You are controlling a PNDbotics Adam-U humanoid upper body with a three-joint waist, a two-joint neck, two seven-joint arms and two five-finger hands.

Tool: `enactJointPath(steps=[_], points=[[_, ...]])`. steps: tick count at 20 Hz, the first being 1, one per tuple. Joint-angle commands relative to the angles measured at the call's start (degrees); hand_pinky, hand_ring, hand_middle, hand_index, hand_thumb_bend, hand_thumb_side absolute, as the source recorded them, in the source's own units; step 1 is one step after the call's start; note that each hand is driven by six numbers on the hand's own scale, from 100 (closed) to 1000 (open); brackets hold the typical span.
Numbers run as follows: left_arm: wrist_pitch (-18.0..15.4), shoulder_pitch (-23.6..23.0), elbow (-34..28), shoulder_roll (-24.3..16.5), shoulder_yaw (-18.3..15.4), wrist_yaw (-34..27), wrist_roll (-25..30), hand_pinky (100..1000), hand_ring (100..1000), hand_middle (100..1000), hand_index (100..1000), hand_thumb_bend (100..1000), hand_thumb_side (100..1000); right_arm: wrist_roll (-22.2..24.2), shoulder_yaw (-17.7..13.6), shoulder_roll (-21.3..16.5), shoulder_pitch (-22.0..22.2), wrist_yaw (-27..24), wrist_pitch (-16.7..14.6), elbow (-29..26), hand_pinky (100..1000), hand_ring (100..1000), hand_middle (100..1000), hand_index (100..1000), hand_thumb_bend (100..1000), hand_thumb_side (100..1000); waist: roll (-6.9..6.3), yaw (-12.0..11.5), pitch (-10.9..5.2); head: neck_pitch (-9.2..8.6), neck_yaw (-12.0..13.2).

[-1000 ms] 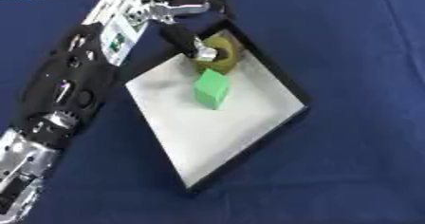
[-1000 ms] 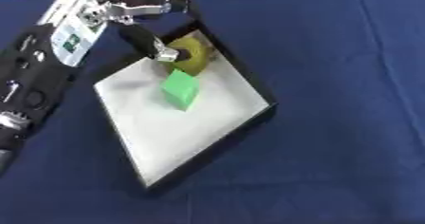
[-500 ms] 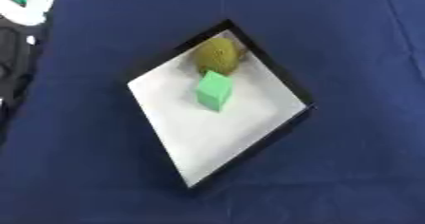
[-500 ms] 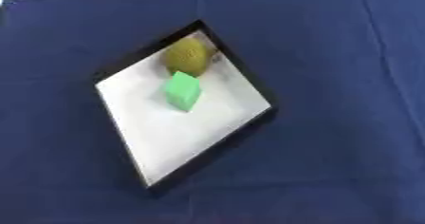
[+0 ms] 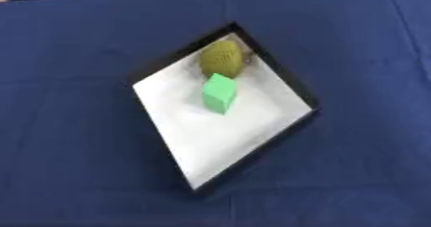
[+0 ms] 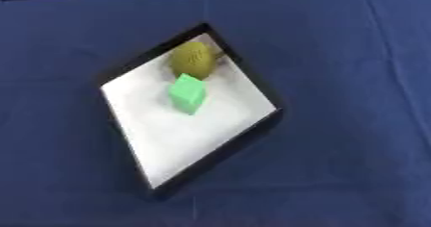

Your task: Pick up objects on the table and place them in the box.

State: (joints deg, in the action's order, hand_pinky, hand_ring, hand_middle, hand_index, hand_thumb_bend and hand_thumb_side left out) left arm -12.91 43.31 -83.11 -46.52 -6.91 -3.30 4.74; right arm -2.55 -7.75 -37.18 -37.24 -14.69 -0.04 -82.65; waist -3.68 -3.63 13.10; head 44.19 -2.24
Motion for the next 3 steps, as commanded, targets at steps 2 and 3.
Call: enactJointPath(steps=[2,3], points=[[1.4,-6.1,-3.5,-4.1,-4.5,-6.9,-4.7,815,835,870,909,100,615,-0.5,-0.9,-2.3,-0.3,-0.6,-0.2,-1.6,1000,987,980,885,100,470,0.85,-0.1,-1.38,-0.08,0.6],[1.7,-8.1,-3.9,-3.8,-5.3,-8.4,-5.1,808,828,861,902,100,620,-0.6,-0.9,-2.2,-0.2,-0.7,-0.2,-1.7,1000,988,980,885,100,470,0.99,-0.1,-1.31,-0.08,0.6]])
